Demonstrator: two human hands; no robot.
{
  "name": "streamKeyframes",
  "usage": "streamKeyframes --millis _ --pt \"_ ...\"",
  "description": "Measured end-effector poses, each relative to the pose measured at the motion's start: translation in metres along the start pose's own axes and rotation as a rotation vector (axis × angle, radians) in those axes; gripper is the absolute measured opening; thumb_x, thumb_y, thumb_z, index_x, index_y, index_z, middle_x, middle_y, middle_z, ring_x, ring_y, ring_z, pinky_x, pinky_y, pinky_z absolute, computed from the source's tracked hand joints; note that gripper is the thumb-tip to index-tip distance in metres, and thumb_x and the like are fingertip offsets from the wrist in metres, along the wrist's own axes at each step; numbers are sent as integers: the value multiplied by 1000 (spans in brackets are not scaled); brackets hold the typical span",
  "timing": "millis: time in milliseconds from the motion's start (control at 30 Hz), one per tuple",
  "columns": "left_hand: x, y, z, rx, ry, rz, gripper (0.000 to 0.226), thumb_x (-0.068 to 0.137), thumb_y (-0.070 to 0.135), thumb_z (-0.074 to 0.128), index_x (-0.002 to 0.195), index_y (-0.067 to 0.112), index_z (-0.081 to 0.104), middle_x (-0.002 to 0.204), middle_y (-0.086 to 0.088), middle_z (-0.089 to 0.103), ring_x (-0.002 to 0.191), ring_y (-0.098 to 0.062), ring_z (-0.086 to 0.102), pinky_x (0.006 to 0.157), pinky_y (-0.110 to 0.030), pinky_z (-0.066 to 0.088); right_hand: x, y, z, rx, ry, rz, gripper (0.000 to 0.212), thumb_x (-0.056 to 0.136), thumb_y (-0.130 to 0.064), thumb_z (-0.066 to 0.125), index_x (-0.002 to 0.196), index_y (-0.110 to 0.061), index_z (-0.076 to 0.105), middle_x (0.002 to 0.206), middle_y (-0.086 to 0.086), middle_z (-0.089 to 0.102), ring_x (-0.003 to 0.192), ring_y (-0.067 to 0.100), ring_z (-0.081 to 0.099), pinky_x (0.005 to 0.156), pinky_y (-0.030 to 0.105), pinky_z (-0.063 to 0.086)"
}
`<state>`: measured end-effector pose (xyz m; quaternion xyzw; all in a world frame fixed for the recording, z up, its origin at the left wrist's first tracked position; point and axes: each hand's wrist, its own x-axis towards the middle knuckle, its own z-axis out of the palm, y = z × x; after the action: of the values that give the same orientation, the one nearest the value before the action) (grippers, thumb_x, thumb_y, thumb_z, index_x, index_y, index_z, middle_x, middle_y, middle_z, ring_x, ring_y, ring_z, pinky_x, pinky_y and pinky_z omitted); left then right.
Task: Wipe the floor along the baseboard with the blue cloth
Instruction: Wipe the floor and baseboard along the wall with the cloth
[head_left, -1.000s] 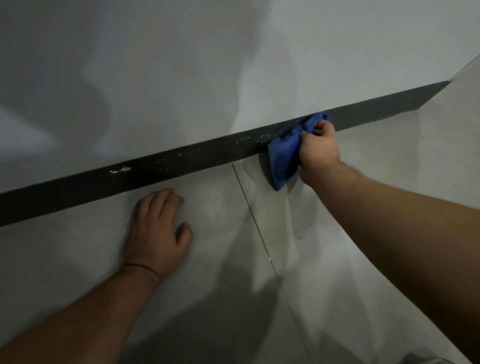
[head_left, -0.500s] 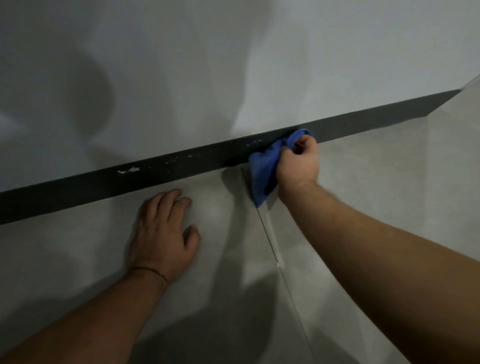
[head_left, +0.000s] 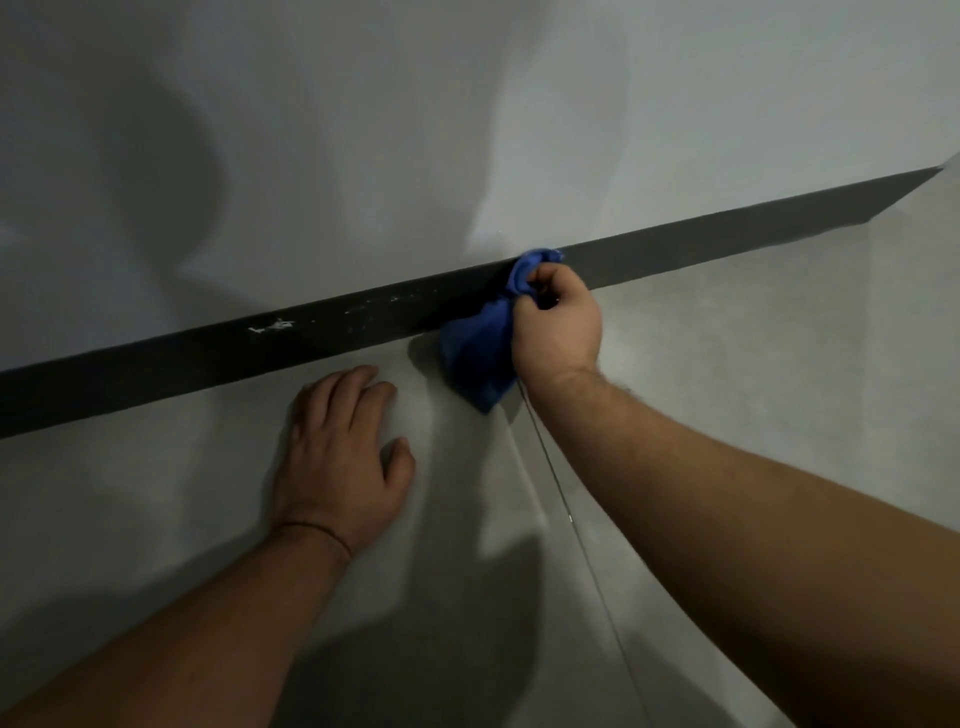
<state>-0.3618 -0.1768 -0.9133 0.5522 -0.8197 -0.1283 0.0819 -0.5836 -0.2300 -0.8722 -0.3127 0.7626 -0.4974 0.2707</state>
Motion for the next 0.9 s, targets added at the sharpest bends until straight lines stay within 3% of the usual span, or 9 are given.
streamKeyframes --millis 100,200,333,533,667,733,800,900 --pt "0 2 -2 -24 10 -2 60 81 36 53 134 9 60 145 -16 54 132 -40 48 115 -55 37 13 2 -24 -24 98 14 18 88 -4 62 88 -22 66 84 -4 68 82 15 65 84 26 54" --pt "0 2 -3 -50 14 0 62 82 38 48 134 8 59 146 -16 54 133 -41 48 116 -55 36 33 8 -55 -3 269 111 10 91 -11 59 94 -21 60 88 -5 65 86 15 63 87 31 52" --pt "-1 0 -1 -49 10 -4 64 83 40 47 137 8 57 147 -16 53 134 -39 46 116 -53 36 38 18 -48 33 153 243 19 90 -19 65 103 -26 54 90 -11 59 82 6 58 83 32 51" --pt "-1 -1 -4 -83 13 -3 66 82 41 48 138 9 56 145 -13 54 134 -36 46 119 -49 35 33 13 -23 -311 88 151 31 84 -20 58 114 -21 56 86 -11 55 82 12 55 66 22 42" --pt "-4 -5 -15 -231 20 -17 67 81 42 47 138 7 58 145 -13 56 134 -35 49 117 -41 34 29 9 -20 -396 21 178 26 96 -13 51 119 -22 60 112 3 63 88 17 58 78 26 50" --pt "-7 -11 -21 -244 55 -38 66 83 41 46 137 6 59 143 -14 58 132 -35 52 115 -42 35 18 11 -20 -554 -34 66 32 95 -13 50 123 -24 60 114 5 59 90 23 55 84 30 49" --pt "-11 -24 -26 -210 106 -97 64 82 38 46 135 5 60 140 -16 60 129 -37 53 113 -44 36 7 13 -18 -613 -59 32 35 96 -16 50 128 -25 58 120 9 51 100 32 57 98 38 50" --pt "-21 -50 -30 -168 143 -187 61 82 31 50 135 3 59 138 -20 60 128 -41 52 114 -48 37 -13 15 -5 -655 -141 -28 39 97 -17 51 135 -27 54 131 14 48 110 36 59 105 43 48"
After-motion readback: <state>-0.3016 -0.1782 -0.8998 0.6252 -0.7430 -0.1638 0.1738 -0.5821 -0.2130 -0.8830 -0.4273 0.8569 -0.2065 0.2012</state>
